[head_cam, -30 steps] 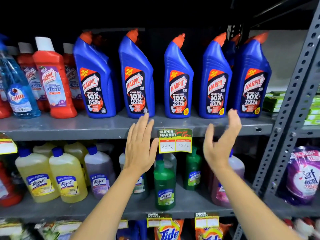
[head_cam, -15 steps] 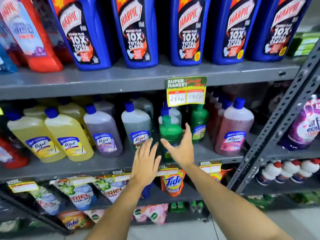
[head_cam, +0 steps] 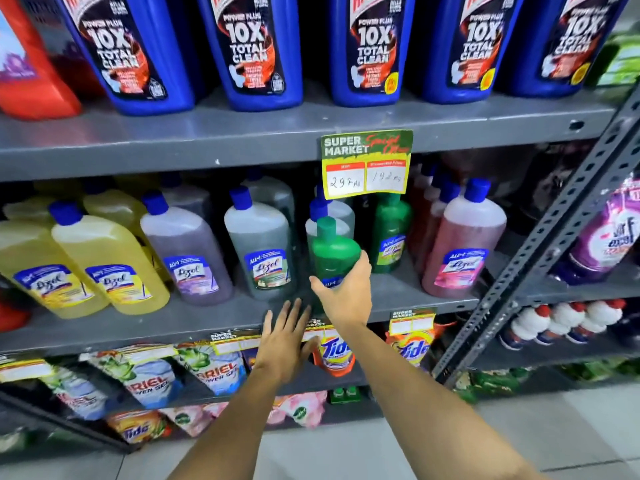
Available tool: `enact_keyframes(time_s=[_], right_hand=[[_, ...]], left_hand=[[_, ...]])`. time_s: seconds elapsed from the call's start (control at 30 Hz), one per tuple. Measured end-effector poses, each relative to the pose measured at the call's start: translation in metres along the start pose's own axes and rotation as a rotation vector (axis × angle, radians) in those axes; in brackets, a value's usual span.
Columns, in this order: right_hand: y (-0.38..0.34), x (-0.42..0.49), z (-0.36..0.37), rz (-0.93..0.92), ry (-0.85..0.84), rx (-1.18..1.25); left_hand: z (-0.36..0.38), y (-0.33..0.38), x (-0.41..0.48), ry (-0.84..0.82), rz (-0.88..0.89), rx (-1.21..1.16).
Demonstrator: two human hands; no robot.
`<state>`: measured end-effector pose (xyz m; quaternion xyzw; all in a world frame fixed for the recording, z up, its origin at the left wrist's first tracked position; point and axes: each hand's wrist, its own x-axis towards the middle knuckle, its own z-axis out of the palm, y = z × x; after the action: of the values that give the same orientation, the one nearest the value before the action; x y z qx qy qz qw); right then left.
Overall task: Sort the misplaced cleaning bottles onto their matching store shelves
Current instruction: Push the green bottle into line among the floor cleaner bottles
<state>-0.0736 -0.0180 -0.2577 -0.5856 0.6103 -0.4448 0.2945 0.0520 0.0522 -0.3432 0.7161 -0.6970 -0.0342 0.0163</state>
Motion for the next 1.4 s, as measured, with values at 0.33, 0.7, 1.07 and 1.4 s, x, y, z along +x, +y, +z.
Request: enact_keyframes(time_s=[0.33, 0.7, 1.07, 1.4], right_hand=[[0.029, 0.038, -0.055, 0.019, 0.04, 0.01], [0.051, 0.064, -0.094, 0.011, 0.052, 0.032], [0.054, 0.067, -0.094, 0.015, -0.106, 0.032], [0.052, 0.067, -0.084, 0.028, -0.05, -0.051]], left_hand=[[0.001, 0.0, -0.002, 0.022, 0.018, -0.032], [-0.003, 0.004, -0.002, 0.028, 0.006, -0.051], [0.0, 0.005, -0.002, 0.044, -0.006, -0.045], [-0.002, 0.006, -0.004, 0.033, -0.024, -0.028]])
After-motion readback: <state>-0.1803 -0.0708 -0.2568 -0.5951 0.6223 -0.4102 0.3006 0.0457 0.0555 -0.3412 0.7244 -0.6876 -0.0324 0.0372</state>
